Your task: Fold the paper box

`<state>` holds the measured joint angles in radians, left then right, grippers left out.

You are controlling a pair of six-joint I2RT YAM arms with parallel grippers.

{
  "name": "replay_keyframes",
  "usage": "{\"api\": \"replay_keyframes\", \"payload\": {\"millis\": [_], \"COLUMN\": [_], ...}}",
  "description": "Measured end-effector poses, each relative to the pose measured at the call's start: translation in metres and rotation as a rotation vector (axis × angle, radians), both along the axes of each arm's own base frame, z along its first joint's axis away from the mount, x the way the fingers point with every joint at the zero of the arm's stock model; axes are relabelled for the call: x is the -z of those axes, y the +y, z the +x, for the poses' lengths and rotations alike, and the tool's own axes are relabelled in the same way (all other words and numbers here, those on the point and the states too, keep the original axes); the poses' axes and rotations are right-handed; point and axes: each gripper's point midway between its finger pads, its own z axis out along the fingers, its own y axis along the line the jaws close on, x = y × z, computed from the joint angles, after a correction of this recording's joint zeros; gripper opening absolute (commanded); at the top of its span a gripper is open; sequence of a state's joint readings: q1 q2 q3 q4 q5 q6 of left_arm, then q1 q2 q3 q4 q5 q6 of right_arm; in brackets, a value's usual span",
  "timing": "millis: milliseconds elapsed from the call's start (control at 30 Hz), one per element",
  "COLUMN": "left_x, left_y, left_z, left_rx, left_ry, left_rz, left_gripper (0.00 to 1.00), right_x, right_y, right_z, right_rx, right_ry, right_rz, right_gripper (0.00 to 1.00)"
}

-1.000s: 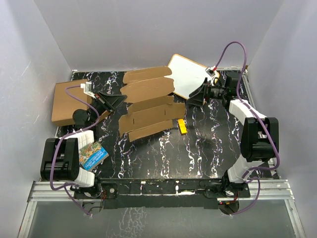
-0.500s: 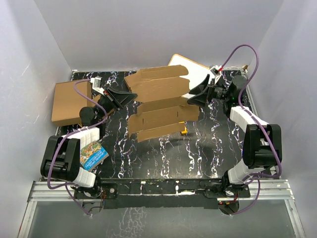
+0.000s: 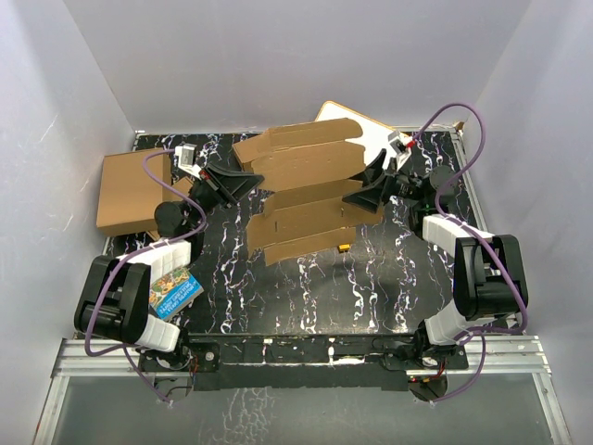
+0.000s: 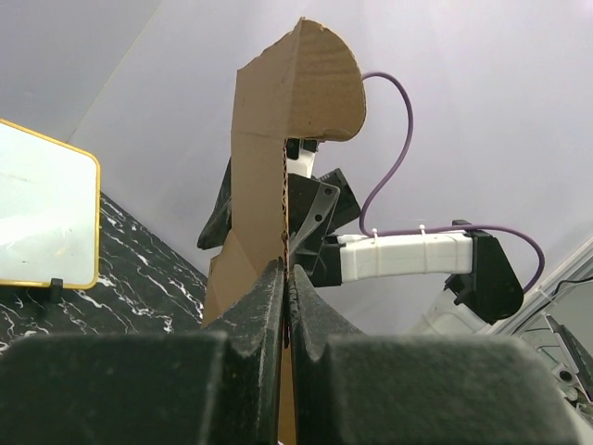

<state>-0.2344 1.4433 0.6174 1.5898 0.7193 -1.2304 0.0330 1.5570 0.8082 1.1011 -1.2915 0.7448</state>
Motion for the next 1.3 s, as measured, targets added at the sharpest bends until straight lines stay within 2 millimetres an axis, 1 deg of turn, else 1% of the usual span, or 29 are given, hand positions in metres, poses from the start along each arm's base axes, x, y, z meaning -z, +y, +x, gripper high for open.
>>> {"api": "replay_keyframes", "payload": {"millis": [67,300,367,400,433,467,567,667,733,833,933,1000,1100,1200,1300], "left_x": [-0.001,-0.003,-0.003,-0.003,-0.003,-0.003,0.002,0.009,0.013,0.018,0.016,0.015,0.013,0.018,0.023], "left_y": [-0.002,-0.004,-0.004,-0.004,-0.003,-0.003,-0.003,0.001,0.011,0.035,0.055,0.063,0.067,0.07,0.073], "left_z": [-0.001,-0.001,-0.001,-0.001,-0.001,-0.001,0.0,0.002,0.006,0.015,0.029,0.035,0.03,0.025,0.028], "left_rx": [0.002,0.005,0.006,0.005,0.003,-0.001,-0.013,-0.024,-0.049,-0.095,-0.137,-0.166,-0.189,-0.204,-0.232], "left_ry": [0.0,0.015,0.017,0.016,0.014,0.011,-0.005,-0.019,-0.013,0.019,0.041,0.038,0.012,0.011,0.037], "left_rz": [-0.005,-0.022,-0.023,-0.024,-0.023,-0.021,0.0,0.041,0.083,0.182,0.315,0.397,0.492,0.532,0.544], "left_gripper": [0.0,0.0,0.0,0.0,0.0,0.03,0.24,0.46,0.58,0.72,0.78,0.81,0.84,0.85,0.85], "right_x": [0.0,0.004,0.004,0.004,0.004,0.004,0.006,0.01,0.013,0.016,0.017,0.019,0.022,0.024,0.025], "right_y": [0.001,0.006,0.006,0.006,0.005,0.004,0.0,-0.01,-0.022,-0.034,-0.042,-0.046,-0.049,-0.049,-0.05], "right_z": [-0.002,-0.009,-0.01,-0.011,-0.011,-0.013,-0.016,-0.018,-0.017,-0.018,-0.022,-0.024,-0.025,-0.026,-0.027], "right_rx": [0.003,-0.01,-0.012,-0.015,-0.018,-0.025,-0.044,-0.055,-0.048,-0.047,-0.062,-0.07,-0.078,-0.086,-0.09], "right_ry": [-0.006,-0.035,-0.043,-0.044,-0.047,-0.051,-0.056,-0.046,-0.041,-0.042,-0.043,-0.04,-0.021,-0.012,-0.009], "right_rz": [0.008,0.012,0.011,0.01,0.008,0.004,-0.01,-0.033,-0.05,-0.073,-0.094,-0.102,-0.106,-0.107,-0.109], "right_gripper": [0.64,0.19,0.1,0.08,0.08,0.08,0.08,0.08,0.08,0.08,0.08,0.08,0.08,0.08,0.08]}}
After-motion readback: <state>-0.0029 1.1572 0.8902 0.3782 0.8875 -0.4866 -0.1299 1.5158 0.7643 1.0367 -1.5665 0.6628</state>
